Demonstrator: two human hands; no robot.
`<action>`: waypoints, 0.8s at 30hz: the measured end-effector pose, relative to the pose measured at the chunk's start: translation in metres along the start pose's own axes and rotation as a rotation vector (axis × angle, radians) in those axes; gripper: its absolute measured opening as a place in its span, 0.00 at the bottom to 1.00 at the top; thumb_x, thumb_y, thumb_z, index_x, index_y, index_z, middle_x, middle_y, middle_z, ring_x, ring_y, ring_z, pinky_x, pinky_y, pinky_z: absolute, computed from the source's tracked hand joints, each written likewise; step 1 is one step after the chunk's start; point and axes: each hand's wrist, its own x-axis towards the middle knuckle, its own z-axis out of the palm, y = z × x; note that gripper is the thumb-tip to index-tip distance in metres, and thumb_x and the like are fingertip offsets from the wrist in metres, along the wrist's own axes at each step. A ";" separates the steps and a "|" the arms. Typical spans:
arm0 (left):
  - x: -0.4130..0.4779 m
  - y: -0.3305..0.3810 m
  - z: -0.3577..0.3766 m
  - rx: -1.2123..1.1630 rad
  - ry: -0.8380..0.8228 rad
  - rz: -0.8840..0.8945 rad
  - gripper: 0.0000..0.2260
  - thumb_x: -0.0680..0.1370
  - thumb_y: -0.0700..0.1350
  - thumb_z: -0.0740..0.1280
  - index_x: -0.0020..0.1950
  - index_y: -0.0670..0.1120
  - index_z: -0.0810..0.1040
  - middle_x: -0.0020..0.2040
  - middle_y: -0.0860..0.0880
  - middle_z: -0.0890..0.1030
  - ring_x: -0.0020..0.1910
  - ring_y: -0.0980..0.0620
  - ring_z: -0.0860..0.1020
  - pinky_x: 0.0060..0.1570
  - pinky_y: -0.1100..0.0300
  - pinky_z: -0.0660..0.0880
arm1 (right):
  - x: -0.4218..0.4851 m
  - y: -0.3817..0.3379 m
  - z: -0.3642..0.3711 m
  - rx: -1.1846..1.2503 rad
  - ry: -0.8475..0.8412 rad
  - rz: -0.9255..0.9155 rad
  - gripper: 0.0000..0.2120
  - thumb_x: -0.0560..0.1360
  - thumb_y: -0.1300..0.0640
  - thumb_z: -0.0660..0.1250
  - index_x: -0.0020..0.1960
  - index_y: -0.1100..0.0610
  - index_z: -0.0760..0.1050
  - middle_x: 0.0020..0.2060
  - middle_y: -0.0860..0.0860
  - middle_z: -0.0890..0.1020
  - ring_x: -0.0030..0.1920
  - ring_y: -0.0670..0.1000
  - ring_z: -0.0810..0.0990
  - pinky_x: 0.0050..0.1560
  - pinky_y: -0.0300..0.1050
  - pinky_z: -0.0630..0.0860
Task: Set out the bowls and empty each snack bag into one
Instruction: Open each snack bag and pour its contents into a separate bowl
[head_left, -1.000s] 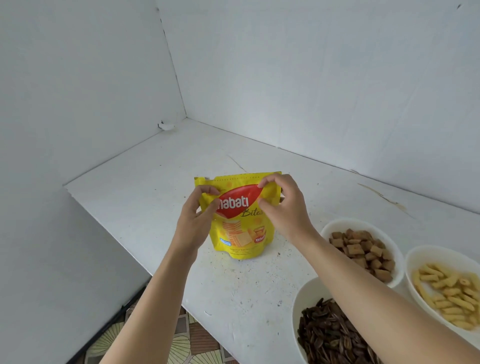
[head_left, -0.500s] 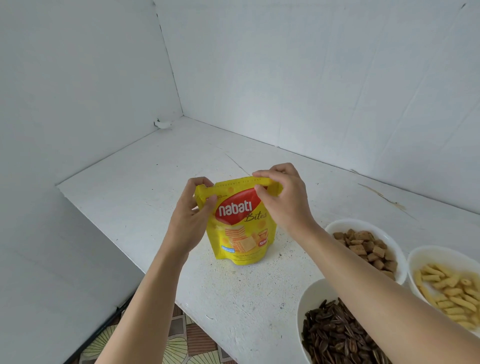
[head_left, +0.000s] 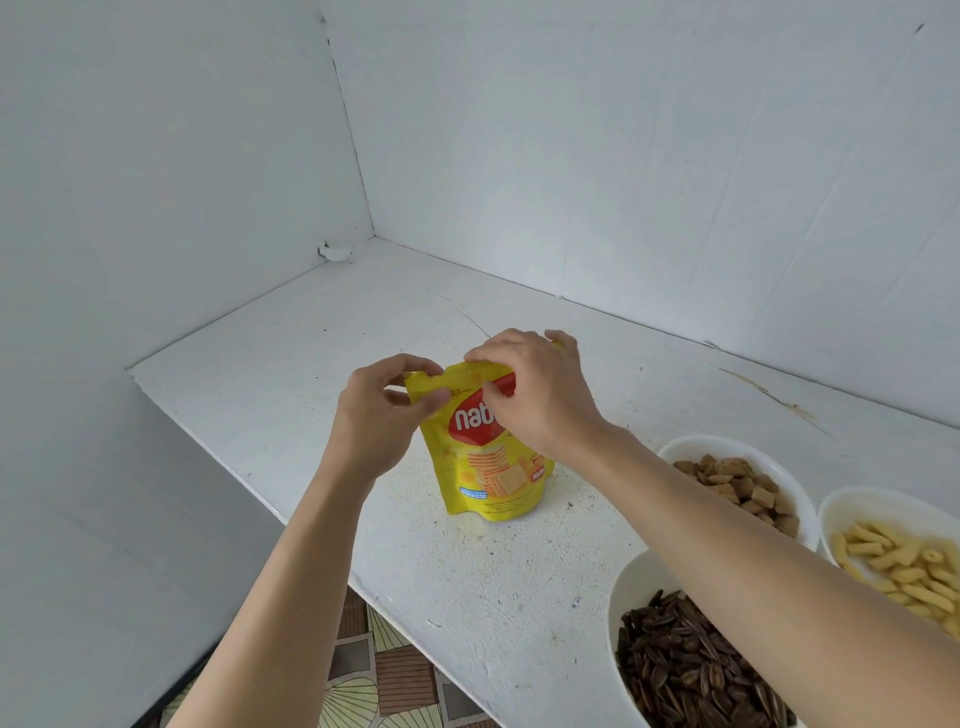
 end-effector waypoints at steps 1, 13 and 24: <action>0.000 0.000 -0.001 0.002 -0.002 0.007 0.06 0.76 0.42 0.77 0.49 0.52 0.84 0.43 0.54 0.83 0.38 0.52 0.81 0.31 0.69 0.72 | 0.001 -0.002 0.000 0.037 -0.012 -0.011 0.13 0.76 0.57 0.70 0.60 0.47 0.82 0.56 0.43 0.83 0.57 0.45 0.79 0.71 0.54 0.62; -0.016 -0.013 0.006 -0.060 0.214 0.151 0.09 0.74 0.41 0.78 0.48 0.53 0.83 0.43 0.58 0.84 0.42 0.50 0.84 0.43 0.56 0.82 | 0.009 -0.026 0.008 0.035 -0.070 -0.065 0.09 0.76 0.53 0.70 0.56 0.46 0.78 0.50 0.43 0.81 0.53 0.47 0.79 0.62 0.53 0.66; -0.012 -0.009 -0.006 0.107 0.148 0.173 0.08 0.74 0.43 0.78 0.48 0.50 0.80 0.42 0.54 0.83 0.40 0.52 0.83 0.41 0.61 0.82 | 0.002 -0.031 0.011 -0.030 -0.025 -0.098 0.08 0.75 0.55 0.70 0.52 0.47 0.75 0.46 0.44 0.80 0.50 0.49 0.79 0.58 0.54 0.66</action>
